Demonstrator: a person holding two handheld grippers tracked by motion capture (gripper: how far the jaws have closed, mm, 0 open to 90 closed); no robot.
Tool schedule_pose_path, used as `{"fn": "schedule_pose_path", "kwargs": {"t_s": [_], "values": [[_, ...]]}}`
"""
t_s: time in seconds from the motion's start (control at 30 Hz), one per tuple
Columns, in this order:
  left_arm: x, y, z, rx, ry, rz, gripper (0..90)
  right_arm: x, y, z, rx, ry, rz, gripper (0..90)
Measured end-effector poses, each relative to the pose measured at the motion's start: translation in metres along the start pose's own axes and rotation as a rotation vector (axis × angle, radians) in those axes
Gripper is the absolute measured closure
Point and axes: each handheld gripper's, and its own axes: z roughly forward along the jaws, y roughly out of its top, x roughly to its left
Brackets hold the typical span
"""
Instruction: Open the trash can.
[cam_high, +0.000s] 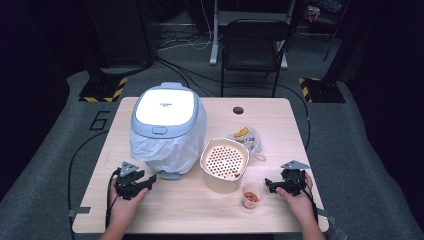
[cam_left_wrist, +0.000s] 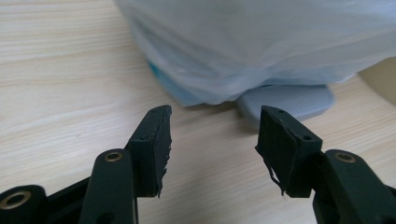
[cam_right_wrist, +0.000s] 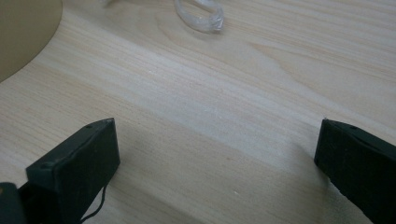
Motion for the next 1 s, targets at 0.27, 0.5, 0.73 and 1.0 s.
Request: {"fn": "schedule_pose_path", "kwargs": {"t_s": [0.27, 0.5, 0.73, 1.0], "values": [[-0.024, 0.002, 0.009, 0.013, 0.034, 0.040, 39.0, 0.000, 0.000, 0.000, -0.004, 0.002, 0.002, 0.0], [-0.042, 0.001, 0.021, 0.016, 0.071, 0.031, 35.8, 0.000, -0.001, -0.001, 0.000, 0.006, -0.009, 0.0], [-0.059, 0.005, 0.027, -0.049, 0.077, 0.002, 46.7, 0.000, -0.001, -0.001, 0.002, 0.009, -0.010, 0.0], [-0.065, 0.005, 0.038, -0.059, 0.143, 0.026, 49.6, 0.000, -0.001, -0.001, -0.001, 0.017, -0.016, 0.0]]}}
